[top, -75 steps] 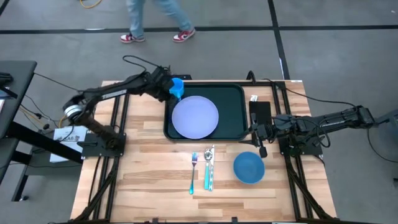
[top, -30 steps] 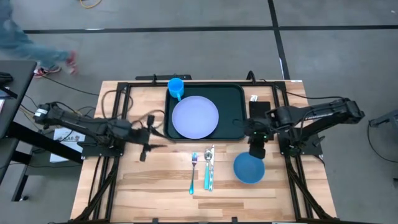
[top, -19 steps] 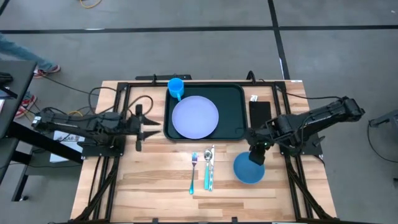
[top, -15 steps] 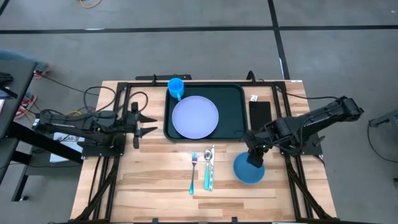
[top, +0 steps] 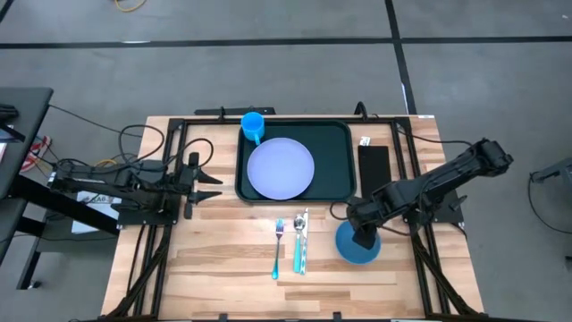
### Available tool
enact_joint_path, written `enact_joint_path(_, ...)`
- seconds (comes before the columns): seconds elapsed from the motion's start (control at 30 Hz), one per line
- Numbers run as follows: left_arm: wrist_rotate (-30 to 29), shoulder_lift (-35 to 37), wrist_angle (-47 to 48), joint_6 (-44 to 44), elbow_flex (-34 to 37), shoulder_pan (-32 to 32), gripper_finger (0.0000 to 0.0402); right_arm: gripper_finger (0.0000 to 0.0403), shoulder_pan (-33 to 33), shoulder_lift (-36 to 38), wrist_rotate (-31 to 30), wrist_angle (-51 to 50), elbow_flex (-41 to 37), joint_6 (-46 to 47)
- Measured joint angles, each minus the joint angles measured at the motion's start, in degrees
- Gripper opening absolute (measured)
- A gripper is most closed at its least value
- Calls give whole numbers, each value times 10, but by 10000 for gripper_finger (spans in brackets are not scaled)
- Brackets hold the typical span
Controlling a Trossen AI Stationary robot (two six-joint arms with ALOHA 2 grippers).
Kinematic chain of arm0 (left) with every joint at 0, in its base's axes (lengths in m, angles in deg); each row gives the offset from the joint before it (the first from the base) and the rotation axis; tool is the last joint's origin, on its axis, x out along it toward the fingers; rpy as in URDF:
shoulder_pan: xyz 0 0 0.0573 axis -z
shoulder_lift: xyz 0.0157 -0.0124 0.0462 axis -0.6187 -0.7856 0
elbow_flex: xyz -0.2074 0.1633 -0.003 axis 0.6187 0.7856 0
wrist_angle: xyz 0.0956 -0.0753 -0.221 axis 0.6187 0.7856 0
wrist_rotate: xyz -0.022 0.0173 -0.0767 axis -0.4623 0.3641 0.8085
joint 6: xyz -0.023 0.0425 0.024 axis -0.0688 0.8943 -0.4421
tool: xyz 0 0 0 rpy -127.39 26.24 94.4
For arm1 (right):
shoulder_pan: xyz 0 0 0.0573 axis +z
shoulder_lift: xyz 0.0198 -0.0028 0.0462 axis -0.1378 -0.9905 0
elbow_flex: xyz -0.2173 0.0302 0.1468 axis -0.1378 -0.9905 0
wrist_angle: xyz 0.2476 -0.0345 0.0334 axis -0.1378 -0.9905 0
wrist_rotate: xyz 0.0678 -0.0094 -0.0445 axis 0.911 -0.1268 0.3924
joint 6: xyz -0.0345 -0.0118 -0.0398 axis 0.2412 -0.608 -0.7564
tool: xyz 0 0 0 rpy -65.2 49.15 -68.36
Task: Set up tray
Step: Put the blue bowl on the violet plate
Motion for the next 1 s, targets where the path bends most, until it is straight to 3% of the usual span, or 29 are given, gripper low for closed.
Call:
enact_joint_path(0.5, 0, 0, 5, -2, 0, 0, 133, 107, 0, -10, -22, 1, 0, -4)
enact_joint_path(1.0, 0, 0, 5, -14, 0, 0, 133, 107, 0, -88, 7, 5, 0, -20)
